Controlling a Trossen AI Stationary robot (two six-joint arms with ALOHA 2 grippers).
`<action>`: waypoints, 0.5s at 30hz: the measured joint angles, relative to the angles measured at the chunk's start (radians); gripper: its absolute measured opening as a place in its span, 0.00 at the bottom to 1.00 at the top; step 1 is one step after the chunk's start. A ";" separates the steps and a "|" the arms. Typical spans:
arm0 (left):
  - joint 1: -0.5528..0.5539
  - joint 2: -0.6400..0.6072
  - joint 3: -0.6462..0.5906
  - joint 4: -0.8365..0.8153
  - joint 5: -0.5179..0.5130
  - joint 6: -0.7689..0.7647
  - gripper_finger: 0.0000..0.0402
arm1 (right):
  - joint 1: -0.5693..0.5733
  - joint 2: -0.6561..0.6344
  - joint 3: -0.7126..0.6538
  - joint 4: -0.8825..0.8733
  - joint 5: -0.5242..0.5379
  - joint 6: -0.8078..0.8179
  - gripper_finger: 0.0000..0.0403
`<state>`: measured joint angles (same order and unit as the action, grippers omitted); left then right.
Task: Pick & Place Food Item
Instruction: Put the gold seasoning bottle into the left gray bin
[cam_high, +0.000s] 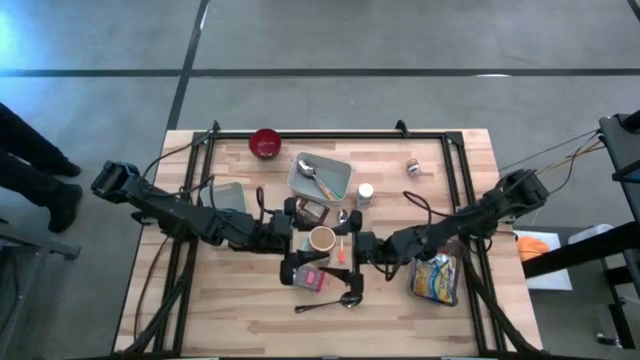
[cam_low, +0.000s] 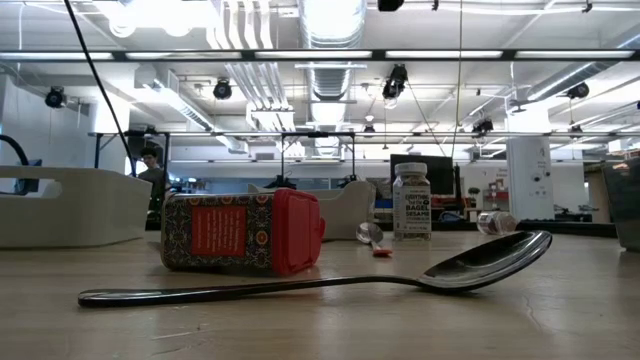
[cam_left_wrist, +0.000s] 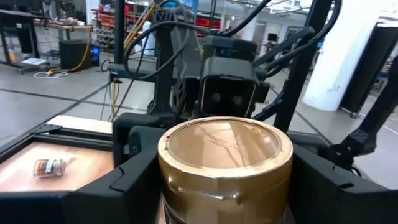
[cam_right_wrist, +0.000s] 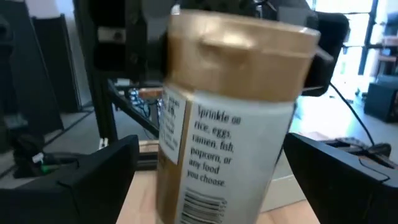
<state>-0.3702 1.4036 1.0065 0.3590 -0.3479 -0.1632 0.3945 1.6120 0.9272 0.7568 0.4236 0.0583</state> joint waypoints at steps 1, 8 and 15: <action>0.000 0.000 0.000 0.003 0.005 0.000 0.66 | -0.002 0.008 0.000 0.016 -0.003 -0.015 0.99; 0.004 0.003 0.000 0.018 0.011 0.000 0.66 | -0.021 0.051 0.032 0.035 -0.039 -0.021 0.99; 0.006 0.042 0.003 0.042 0.035 -0.001 0.66 | -0.023 0.067 0.061 -0.011 -0.058 -0.032 0.97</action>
<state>-0.3641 1.4455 1.0096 0.4011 -0.3125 -0.1638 0.3716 1.6794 0.9886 0.7462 0.3656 0.0261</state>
